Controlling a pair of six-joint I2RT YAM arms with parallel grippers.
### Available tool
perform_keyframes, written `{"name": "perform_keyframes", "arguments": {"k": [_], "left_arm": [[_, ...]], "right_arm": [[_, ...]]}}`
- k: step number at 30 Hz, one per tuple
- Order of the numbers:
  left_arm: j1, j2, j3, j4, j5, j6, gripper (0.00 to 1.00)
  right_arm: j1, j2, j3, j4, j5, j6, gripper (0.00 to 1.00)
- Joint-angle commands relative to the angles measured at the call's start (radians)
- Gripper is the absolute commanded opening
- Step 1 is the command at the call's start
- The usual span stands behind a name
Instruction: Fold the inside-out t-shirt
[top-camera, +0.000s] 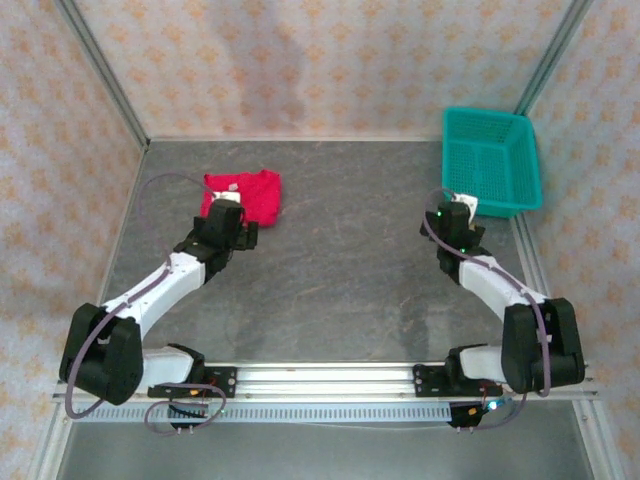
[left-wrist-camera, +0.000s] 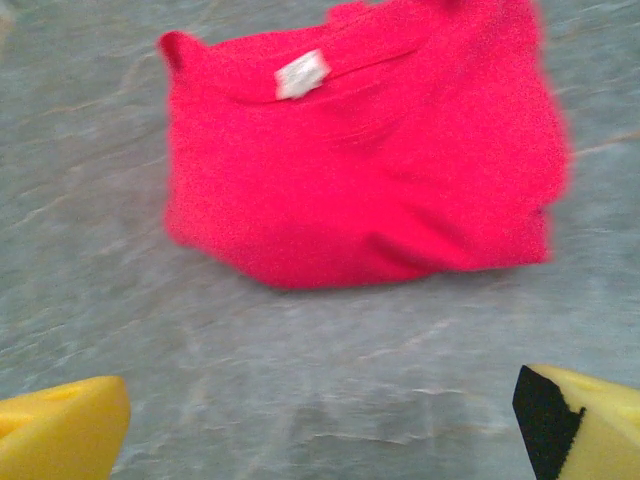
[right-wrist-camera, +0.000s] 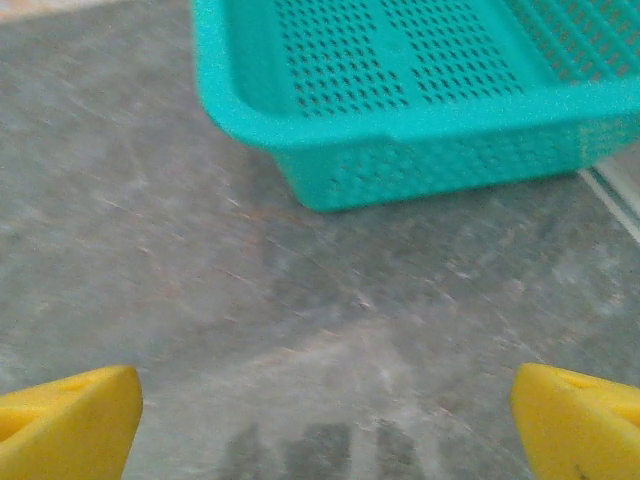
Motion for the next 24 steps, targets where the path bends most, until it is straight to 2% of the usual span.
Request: {"name": "perform_keyframes", "arguments": {"k": [1,4,6,8,13,16,18,24], "left_arm": [[0.034,0.005,-0.068,0.188,-0.183,0.006,1.0],[0.049,-0.007,-0.164,0.322,-0.165,0.047,1.0],[0.063,-0.019,-0.203,0.374,-0.094,0.074,1.0],[0.079,-0.032,-0.222,0.397,-0.047,0.073,1.0],[0.126,-0.039,-0.288,0.546,0.044,0.073,1.0],[0.147,-0.01,-0.317,0.639,0.045,0.082,1.0],[0.165,0.022,-0.329,0.701,0.056,0.081,1.0],[0.203,0.093,-0.356,0.848,0.054,0.076,1.0]], "right_arm": [[0.003,0.029,-0.042,0.244,0.117,-0.076,0.95],[0.003,0.085,-0.105,0.37,0.119,-0.079,0.96],[0.003,0.111,-0.131,0.454,0.117,-0.096,0.97],[0.002,0.115,-0.122,0.443,0.097,-0.114,0.97],[0.001,0.162,-0.133,0.548,0.091,-0.145,0.98],[0.0,0.222,-0.168,0.69,0.084,-0.151,0.98],[-0.011,0.206,-0.147,0.614,0.064,-0.131,0.98],[-0.018,0.21,-0.182,0.692,0.054,-0.128,1.0]]}}
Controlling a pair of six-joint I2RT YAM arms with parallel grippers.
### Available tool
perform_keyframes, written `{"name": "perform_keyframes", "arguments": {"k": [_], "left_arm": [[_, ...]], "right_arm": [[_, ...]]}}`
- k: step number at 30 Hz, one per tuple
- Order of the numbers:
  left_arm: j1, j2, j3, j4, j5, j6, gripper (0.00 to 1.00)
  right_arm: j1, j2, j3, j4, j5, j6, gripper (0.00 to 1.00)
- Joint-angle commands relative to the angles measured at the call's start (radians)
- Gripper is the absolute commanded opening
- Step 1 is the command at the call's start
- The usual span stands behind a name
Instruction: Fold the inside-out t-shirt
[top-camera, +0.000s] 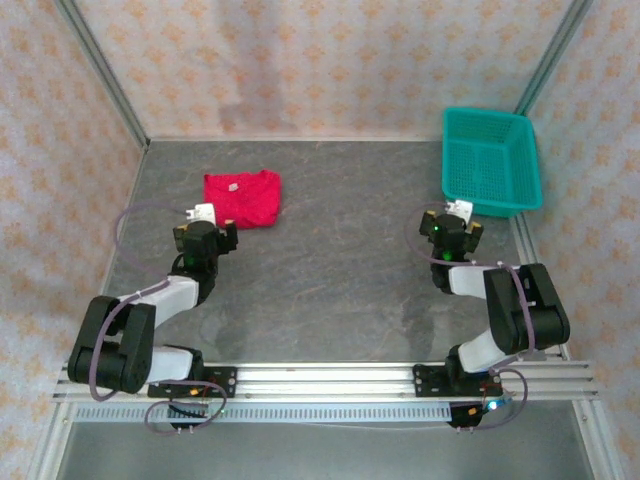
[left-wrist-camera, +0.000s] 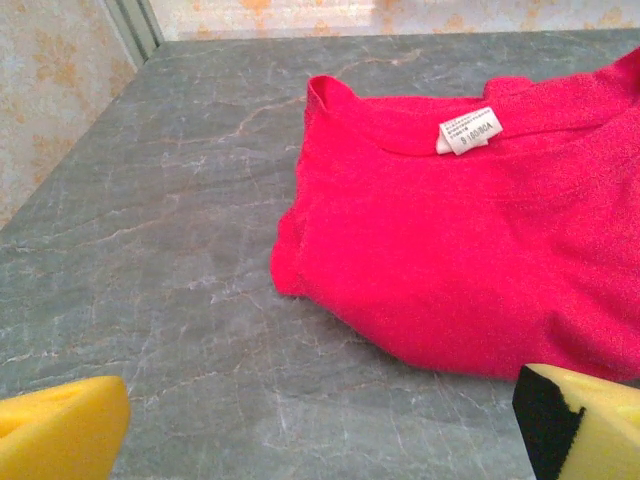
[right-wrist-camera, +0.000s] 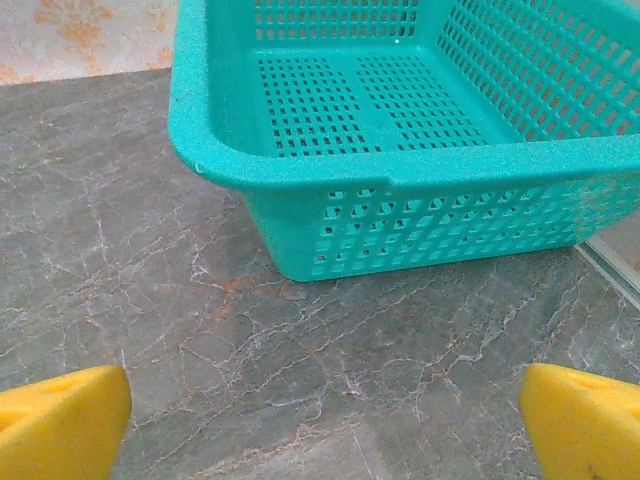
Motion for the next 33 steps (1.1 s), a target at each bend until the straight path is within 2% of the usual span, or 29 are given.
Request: {"name": "perform_keyframes", "arguments": {"k": [1,4,6,9,11,33], "left_arm": [[0.019,0.061,-0.028,0.188,0.004,0.003,1.0],[0.02,0.131,-0.005,0.206,0.007,0.003,1.0],[0.02,0.168,0.009,0.216,0.001,0.006,1.0],[0.023,0.167,0.008,0.211,0.012,0.004,1.0],[0.024,0.167,0.009,0.212,0.013,0.005,1.0],[0.026,0.169,0.014,0.205,0.019,0.005,1.0]], "right_arm": [[-0.011,-0.008,-0.041,0.092,-0.01,0.004,1.0],[-0.028,-0.001,-0.081,0.155,-0.059,0.016,1.0],[-0.029,0.072,-0.127,0.346,-0.065,-0.007,0.99],[-0.026,0.026,-0.122,0.25,-0.057,0.007,0.99],[-0.021,0.057,-0.119,0.303,-0.039,-0.004,0.99],[-0.021,0.05,-0.102,0.253,-0.044,0.001,0.99]]}}
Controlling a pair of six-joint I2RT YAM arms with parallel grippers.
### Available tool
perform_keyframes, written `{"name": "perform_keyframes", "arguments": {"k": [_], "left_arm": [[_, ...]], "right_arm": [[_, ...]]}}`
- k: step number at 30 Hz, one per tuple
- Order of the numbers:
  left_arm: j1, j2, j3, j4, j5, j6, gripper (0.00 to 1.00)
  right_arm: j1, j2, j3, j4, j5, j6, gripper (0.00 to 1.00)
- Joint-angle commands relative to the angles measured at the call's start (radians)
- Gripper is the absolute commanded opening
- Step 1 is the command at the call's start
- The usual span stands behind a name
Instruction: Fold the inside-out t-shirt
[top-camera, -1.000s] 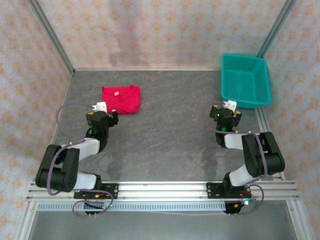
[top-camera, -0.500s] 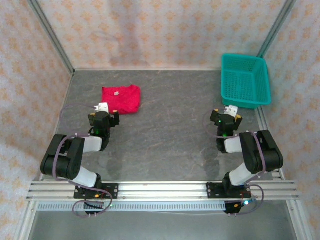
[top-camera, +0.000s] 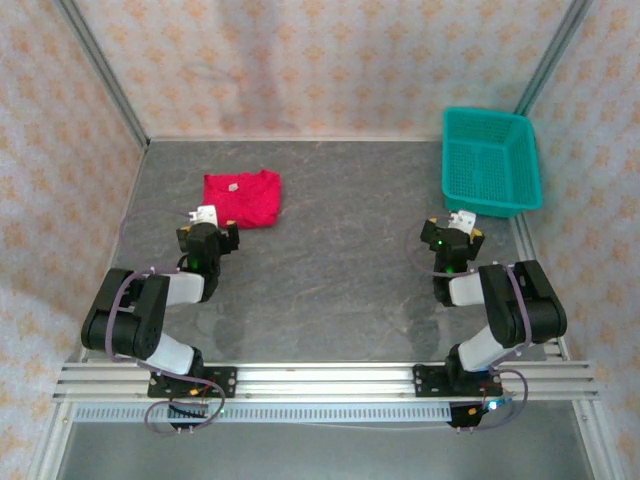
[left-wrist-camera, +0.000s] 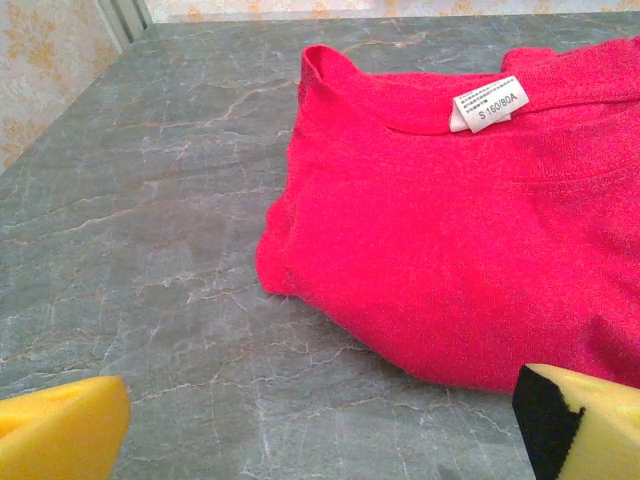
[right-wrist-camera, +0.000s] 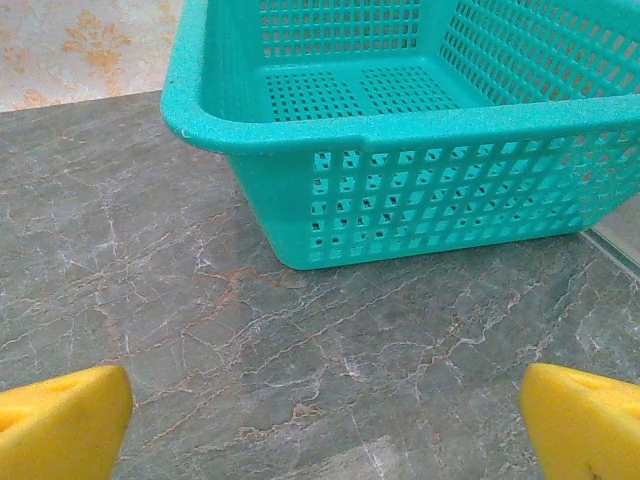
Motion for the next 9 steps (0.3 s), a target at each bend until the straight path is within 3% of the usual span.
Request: {"name": "perform_keyframes", "arguments": {"k": [1,9], "left_arm": [[0.011,0.002,0.021,0.032,0.004,0.005,1.0],[0.012,0.001,0.021,0.033,0.004,0.005,1.0]], "right_arm": [[0.001,0.008,0.024,0.006,0.003,0.001,0.99],[-0.01,0.003,0.031,-0.012,-0.009,0.012,0.99]]}}
